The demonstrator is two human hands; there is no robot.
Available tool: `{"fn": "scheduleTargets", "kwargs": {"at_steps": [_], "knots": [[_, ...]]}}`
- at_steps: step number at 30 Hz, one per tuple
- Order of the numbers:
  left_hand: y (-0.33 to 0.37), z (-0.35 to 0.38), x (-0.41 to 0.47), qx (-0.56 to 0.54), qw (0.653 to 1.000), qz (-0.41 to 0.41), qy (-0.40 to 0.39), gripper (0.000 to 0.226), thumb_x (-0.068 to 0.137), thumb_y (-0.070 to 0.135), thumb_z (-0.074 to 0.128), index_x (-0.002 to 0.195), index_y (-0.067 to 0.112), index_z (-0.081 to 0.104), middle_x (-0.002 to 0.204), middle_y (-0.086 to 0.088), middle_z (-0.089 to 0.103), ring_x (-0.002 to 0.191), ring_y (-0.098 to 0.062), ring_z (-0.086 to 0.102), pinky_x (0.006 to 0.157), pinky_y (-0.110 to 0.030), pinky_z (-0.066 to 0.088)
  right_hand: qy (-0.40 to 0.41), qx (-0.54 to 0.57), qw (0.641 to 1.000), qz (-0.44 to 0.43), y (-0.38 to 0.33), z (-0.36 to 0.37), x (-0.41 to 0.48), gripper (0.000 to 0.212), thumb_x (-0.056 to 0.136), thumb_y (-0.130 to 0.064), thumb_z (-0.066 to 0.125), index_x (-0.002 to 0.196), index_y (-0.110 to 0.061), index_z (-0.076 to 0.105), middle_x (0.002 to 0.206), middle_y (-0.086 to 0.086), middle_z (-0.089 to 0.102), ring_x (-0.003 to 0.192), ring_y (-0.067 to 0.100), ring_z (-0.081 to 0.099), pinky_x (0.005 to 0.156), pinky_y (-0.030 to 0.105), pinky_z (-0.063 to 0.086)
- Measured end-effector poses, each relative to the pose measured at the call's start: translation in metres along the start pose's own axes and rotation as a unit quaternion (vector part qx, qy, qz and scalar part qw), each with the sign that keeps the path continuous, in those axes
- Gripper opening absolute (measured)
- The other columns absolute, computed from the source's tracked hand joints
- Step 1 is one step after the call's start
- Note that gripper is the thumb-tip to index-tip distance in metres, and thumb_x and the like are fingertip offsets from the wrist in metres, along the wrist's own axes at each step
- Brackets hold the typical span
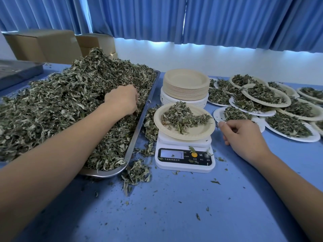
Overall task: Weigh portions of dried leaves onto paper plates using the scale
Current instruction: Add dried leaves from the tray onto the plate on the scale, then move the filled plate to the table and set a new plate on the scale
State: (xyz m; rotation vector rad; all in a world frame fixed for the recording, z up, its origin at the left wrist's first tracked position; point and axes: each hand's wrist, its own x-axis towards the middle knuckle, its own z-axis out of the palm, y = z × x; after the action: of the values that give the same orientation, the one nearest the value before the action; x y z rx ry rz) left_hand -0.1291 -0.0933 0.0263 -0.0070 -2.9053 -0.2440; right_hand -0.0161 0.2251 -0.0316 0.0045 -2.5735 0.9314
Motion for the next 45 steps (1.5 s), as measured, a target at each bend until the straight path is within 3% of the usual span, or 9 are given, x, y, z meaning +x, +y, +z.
{"fn": "scheduleTargets", "kwargs": {"at_steps": [5,8,12,20,24,28,32,36,45], "knots": [[0.003,0.002,0.006,-0.145,0.979,0.066,0.125,0.025,0.092,0.015,0.061,0.11,0.027,0.072,0.104,0.002,0.071,0.085,-0.02,0.066,0.071,-0.032,0.052,0.011,0.071,0.997,0.02,-0.005,0.002,0.0,0.042,0.104,-0.035,0.054,0.07,-0.012,0.063,0.058,0.002,0.066,0.043,0.011,0.051,0.053,0.031,0.045],[0.016,0.005,-0.002,-0.293,0.945,0.132,0.064,0.014,0.096,0.025,0.062,0.088,0.027,0.074,0.073,0.01,0.07,0.066,-0.006,0.065,0.063,-0.022,0.049,-0.004,0.175,0.983,0.053,-0.01,0.005,-0.001,0.033,0.104,-0.038,0.056,0.091,-0.01,0.066,0.062,0.007,0.067,0.042,0.02,0.048,0.046,0.033,0.043],[0.026,0.014,-0.009,-0.243,0.948,0.206,-0.015,0.012,0.093,0.031,0.069,0.089,0.023,0.077,0.076,0.013,0.07,0.07,-0.003,0.062,0.07,-0.027,0.049,-0.02,0.255,0.963,0.084,-0.015,0.011,-0.001,0.014,0.101,-0.033,0.063,0.107,-0.021,0.065,0.062,0.008,0.067,0.04,0.021,0.049,0.04,0.028,0.039],[0.045,0.007,-0.023,-0.211,0.961,0.176,-0.01,0.012,0.085,0.037,0.077,0.083,0.026,0.073,0.073,0.008,0.067,0.074,-0.016,0.066,0.077,-0.04,0.058,-0.004,0.318,0.94,0.125,-0.021,0.006,-0.01,0.021,0.096,-0.019,0.071,0.116,-0.018,0.063,0.059,0.006,0.064,0.048,0.022,0.054,0.042,0.03,0.04],[0.075,0.005,-0.041,-0.233,0.958,0.167,0.0,0.013,0.082,0.035,0.079,0.085,0.026,0.071,0.067,0.012,0.056,0.071,-0.016,0.057,0.069,-0.033,0.051,0.074,0.301,0.939,0.151,-0.018,-0.013,-0.023,0.022,0.091,-0.012,0.075,0.11,-0.017,0.065,0.053,-0.004,0.062,0.042,0.01,0.054,0.042,0.022,0.043],[0.126,0.005,-0.063,-0.3,0.94,0.16,-0.04,0.013,0.079,0.03,0.081,0.081,0.025,0.07,0.067,0.013,0.054,0.063,-0.007,0.052,0.055,-0.025,0.034,0.155,0.289,0.924,0.196,0.002,-0.049,-0.045,0.024,0.084,-0.013,0.081,0.103,-0.019,0.069,0.066,0.003,0.065,0.049,0.014,0.054,0.056,0.033,0.046],[0.185,0.008,-0.09,-0.367,0.901,0.178,-0.149,0.017,0.078,0.021,0.085,0.088,0.016,0.072,0.089,-0.011,0.069,0.081,-0.027,0.064,0.059,-0.024,0.04,0.216,0.228,0.921,0.232,0.035,-0.089,-0.077,0.027,0.08,-0.015,0.084,0.1,-0.024,0.069,0.079,0.01,0.071,0.067,0.027,0.068,0.071,0.045,0.054],[0.24,0.021,-0.119,-0.408,0.864,0.187,-0.228,0.024,0.078,0.012,0.083,0.096,0.009,0.068,0.061,-0.006,0.062,0.035,-0.01,0.049,0.037,-0.019,0.035,0.258,0.152,0.914,0.274,0.072,-0.128,-0.109,0.023,0.081,-0.017,0.084,0.093,-0.027,0.068,0.085,0.011,0.072,0.083,0.03,0.072,0.078,0.046,0.056],[0.335,0.055,-0.171,-0.477,0.794,0.14,-0.351,0.024,0.088,0.004,0.073,0.106,0.003,0.057,0.046,-0.006,0.062,0.036,-0.015,0.058,0.04,-0.026,0.051,0.31,0.056,0.885,0.342,0.133,-0.193,-0.155,0.019,0.087,-0.017,0.07,0.106,-0.02,0.071,0.088,-0.004,0.073,0.085,0.018,0.067,0.068,0.029,0.046]]}}
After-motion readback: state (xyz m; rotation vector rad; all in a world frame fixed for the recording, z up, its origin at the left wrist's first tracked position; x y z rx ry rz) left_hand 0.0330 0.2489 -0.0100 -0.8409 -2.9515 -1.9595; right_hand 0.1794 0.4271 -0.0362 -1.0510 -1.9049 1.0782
